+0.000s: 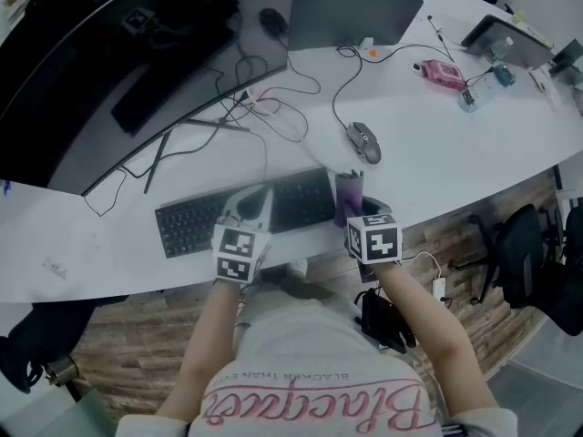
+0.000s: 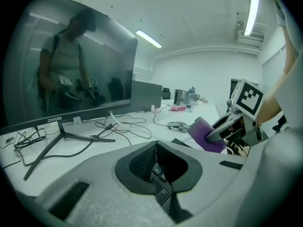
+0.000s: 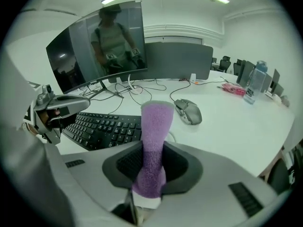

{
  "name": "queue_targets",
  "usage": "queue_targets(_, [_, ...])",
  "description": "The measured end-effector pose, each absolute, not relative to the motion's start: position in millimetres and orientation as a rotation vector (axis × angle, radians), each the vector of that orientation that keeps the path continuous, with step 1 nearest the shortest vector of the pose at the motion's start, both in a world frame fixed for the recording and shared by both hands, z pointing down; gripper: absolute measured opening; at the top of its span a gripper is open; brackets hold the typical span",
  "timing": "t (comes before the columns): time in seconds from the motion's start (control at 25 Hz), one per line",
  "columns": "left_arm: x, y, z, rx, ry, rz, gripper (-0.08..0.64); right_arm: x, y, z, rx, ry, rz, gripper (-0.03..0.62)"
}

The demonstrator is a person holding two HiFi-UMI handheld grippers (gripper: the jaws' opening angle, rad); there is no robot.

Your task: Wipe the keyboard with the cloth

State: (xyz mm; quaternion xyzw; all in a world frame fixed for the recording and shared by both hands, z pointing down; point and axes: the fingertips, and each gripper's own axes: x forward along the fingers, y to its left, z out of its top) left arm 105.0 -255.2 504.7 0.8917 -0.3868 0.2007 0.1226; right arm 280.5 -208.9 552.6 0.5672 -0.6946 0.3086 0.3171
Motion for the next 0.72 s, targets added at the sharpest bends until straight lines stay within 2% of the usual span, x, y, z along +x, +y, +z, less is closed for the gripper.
queue_targets(0.32, [95.9, -261.1, 462.4, 2.695, -1.157, 0.550, 0.005, 264.5, -238.4, 471.0, 1.637, -2.007, 0.692, 0.092])
queue_targets(0.72, [59.4, -271.2, 380.4, 2.784, -1.318, 0.351, 0.005, 196.1, -263.1, 382.2, 1.632, -2.267, 0.437, 0.092])
